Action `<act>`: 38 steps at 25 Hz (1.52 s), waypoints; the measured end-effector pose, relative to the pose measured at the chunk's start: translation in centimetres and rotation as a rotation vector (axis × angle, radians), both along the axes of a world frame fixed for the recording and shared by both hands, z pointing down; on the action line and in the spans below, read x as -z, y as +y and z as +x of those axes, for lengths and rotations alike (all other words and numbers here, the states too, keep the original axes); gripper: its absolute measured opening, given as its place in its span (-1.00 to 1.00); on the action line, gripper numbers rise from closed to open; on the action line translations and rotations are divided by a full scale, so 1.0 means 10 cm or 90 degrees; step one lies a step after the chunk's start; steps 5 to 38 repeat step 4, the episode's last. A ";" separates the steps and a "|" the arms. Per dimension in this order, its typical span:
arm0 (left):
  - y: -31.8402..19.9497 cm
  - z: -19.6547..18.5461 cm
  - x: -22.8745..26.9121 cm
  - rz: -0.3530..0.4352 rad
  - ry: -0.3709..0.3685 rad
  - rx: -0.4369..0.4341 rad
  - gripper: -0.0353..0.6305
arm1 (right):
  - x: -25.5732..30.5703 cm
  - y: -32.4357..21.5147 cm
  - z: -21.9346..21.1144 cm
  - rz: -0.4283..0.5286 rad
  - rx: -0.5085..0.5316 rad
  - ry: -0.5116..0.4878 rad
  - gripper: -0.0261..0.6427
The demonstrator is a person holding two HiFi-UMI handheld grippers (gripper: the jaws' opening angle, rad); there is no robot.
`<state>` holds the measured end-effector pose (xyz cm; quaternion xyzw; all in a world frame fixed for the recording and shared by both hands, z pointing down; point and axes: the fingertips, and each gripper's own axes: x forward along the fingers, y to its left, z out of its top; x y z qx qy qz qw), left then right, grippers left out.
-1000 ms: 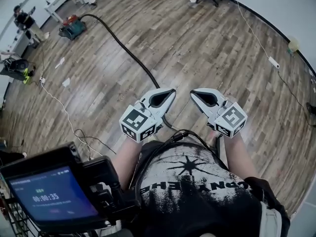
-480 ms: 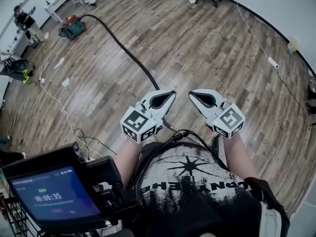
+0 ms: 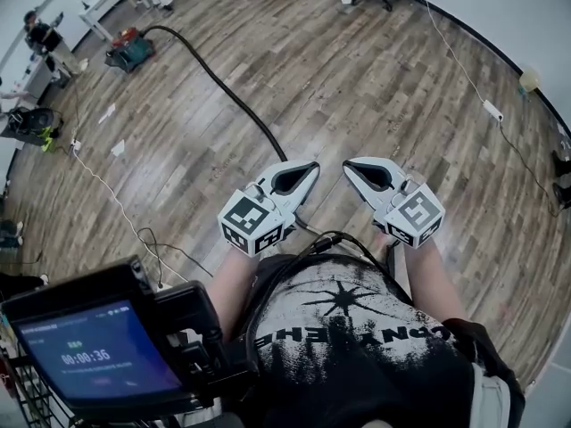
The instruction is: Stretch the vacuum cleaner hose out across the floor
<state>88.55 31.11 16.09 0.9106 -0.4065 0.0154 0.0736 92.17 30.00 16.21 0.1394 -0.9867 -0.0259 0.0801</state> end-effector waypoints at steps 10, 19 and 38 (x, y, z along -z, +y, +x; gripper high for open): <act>0.01 0.00 0.01 0.001 0.001 0.001 -0.89 | 0.01 0.00 0.01 0.005 -0.001 0.002 -0.91; 0.01 0.00 0.01 0.001 0.001 0.001 -0.89 | 0.01 0.00 0.01 0.005 -0.001 0.002 -0.91; 0.01 0.00 0.01 0.001 0.001 0.001 -0.89 | 0.01 0.00 0.01 0.005 -0.001 0.002 -0.91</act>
